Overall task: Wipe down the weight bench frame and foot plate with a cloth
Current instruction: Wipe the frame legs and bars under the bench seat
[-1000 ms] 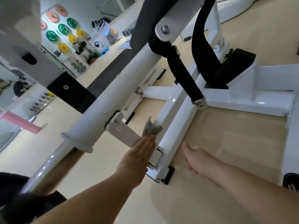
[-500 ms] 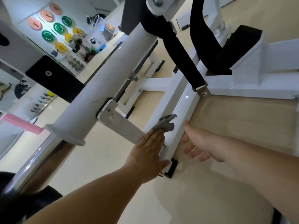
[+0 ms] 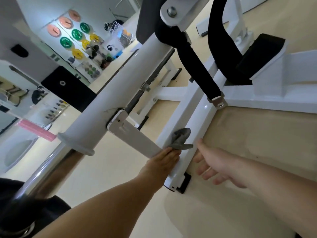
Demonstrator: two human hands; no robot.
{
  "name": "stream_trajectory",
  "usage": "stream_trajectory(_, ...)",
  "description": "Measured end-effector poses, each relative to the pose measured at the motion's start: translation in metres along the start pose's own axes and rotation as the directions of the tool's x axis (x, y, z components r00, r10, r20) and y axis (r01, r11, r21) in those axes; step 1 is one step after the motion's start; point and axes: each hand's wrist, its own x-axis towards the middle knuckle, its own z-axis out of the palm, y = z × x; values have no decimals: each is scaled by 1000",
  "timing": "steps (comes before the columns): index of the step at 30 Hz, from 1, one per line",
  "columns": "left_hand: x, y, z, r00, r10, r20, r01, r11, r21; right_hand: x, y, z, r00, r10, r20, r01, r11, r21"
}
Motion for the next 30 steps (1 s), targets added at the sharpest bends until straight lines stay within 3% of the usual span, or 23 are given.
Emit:
stream_trajectory(2, 5, -10, -3, 997, 68, -38, -68, 998, -17, -2, 2, -6, 1000, -9, -20, 10, 999, 39)
stream_trajectory(5, 3, -35, -19, 984, -116, -132, 85, 971, -223, 0, -8, -19, 981, -24, -194, 59, 983, 175)
stream_trajectory(8, 1, -49, -42, 962, -259, 83, 266, 834, -484, 7, -26, -31, 867, -107, -487, 228, 954, 196)
stream_trajectory(10, 7, -49, -54, 933, -303, 191, 358, 744, -565, 6, -40, -36, 785, -196, -587, 334, 933, 135)
stream_trajectory(15, 27, -54, -60, 901, -313, 301, 433, 586, -685, 2, -48, -46, 688, -390, -612, 480, 877, -20)
stream_trajectory(17, 36, -60, -60, 894, -302, 330, 441, 471, -764, 2, -49, -55, 662, -464, -588, 509, 855, -101)
stream_trajectory(21, 70, -62, -59, 871, -356, 338, 407, 140, -903, 3, -57, -78, 739, -436, -513, 517, 856, 18)
stream_trajectory(23, 86, -64, -54, 852, -405, 333, 384, 48, -922, 5, -60, -83, 773, -424, -473, 518, 851, 85)
stream_trajectory(27, 100, -70, -45, 861, -416, 292, 370, 118, -922, 20, -58, -86, 767, -443, -465, 543, 834, 101)
stream_trajectory(30, 87, -63, -49, 853, -447, 270, 381, 181, -906, 29, -58, -87, 710, -458, -535, 574, 816, 64)
